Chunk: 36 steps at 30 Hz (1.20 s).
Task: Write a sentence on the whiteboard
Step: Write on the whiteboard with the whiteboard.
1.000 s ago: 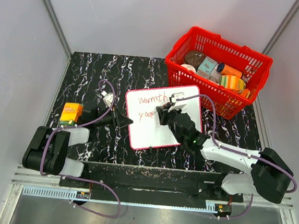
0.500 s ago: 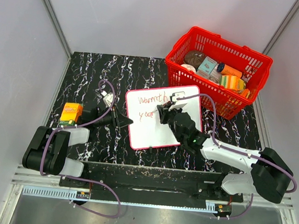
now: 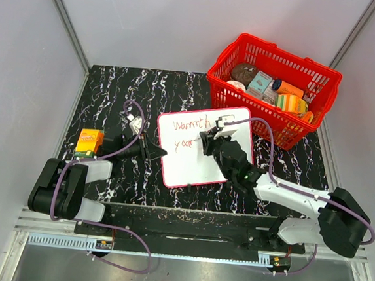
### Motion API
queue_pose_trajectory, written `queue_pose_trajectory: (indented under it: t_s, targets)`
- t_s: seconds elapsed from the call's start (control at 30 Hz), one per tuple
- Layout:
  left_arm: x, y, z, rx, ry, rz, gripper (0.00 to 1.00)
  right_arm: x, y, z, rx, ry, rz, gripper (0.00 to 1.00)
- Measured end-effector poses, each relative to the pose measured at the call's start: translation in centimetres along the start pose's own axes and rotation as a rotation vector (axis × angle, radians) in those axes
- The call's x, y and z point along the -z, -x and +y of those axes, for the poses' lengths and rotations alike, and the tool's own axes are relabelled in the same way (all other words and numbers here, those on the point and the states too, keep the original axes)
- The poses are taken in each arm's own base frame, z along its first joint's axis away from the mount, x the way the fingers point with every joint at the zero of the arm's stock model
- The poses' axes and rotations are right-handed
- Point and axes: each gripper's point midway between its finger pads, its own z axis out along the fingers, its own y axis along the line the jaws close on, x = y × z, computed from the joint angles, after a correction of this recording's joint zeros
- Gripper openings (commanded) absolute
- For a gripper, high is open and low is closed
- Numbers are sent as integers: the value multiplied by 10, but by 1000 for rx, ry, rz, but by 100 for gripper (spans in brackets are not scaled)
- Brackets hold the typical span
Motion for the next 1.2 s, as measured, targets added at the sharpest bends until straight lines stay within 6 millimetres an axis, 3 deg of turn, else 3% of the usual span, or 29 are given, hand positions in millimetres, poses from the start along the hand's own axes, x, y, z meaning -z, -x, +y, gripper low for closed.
queue_pose_trajectory:
  t_s: [0.4,0.77,1.2]
  targets:
    - [0,0,0,0,0,0,0,6,-3,-6,-2,-11,8,0]
    - [0,0,0,0,0,0,0,18,35,-10,-49,-4,-77,0]
    - [0,0,0,-1,-1,0,0,22,41,-30,-48,-17,-68,0]
